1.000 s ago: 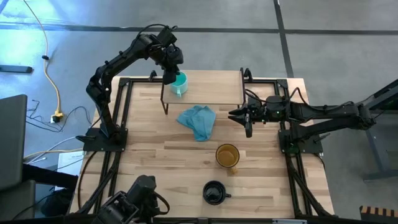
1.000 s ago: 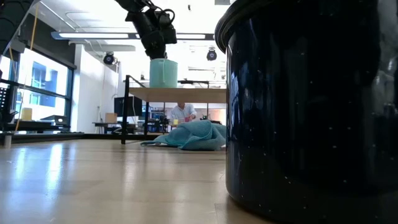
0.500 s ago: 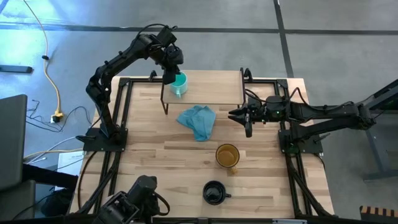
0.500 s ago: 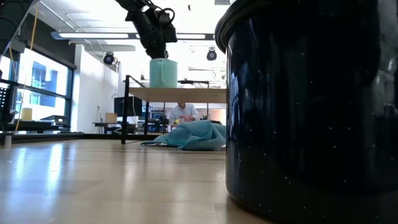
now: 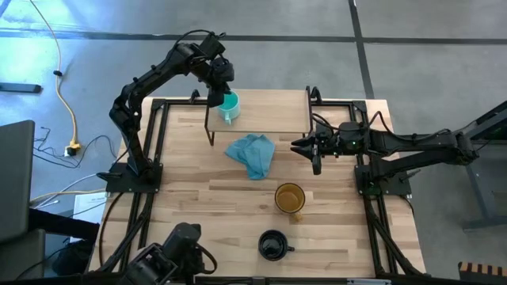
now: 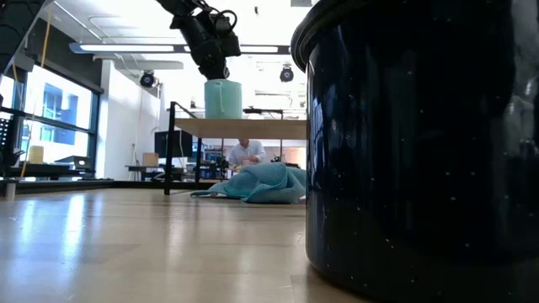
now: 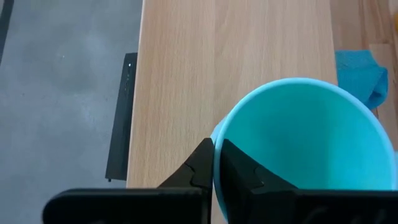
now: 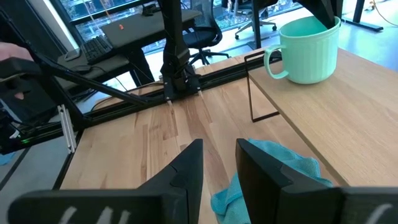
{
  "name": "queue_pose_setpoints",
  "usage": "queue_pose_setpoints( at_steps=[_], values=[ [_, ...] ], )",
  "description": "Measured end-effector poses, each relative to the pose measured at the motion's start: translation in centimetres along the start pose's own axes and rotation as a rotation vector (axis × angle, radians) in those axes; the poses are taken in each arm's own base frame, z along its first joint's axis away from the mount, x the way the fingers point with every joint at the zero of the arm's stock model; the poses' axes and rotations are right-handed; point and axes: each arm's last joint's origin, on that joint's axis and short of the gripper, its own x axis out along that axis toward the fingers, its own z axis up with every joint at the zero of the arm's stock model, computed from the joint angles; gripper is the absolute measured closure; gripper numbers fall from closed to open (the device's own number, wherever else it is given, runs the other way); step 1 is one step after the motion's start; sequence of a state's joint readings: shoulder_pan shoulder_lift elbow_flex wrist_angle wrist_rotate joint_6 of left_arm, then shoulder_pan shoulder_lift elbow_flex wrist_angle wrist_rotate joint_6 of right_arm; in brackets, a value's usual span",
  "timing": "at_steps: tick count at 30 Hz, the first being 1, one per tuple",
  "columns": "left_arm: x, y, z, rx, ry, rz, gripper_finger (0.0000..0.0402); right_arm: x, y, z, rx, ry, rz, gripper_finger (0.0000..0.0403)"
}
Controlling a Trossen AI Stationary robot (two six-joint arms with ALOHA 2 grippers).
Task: Stack small to large cups/mugs on shelf
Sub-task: Put the light blue cup on the shelf
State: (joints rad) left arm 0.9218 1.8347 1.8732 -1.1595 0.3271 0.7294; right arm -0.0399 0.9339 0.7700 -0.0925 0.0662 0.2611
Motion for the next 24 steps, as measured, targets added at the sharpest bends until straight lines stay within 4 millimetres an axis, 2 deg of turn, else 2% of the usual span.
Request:
queue_pose_setpoints(
  at_steps=[6,24],
  values=[
    [0.00,0.00,-0.01,-0.001,0.000,-0.001,0.0392,0.00,0.02,-0.01,0.000,0.002,0.006,0.0318],
    [0.01,-0.08,-0.05,-0.008,-0.007,-0.021,0.0340,0.00,0.01,0.00,0.000,0.001,0.003,0.0318]
  ],
)
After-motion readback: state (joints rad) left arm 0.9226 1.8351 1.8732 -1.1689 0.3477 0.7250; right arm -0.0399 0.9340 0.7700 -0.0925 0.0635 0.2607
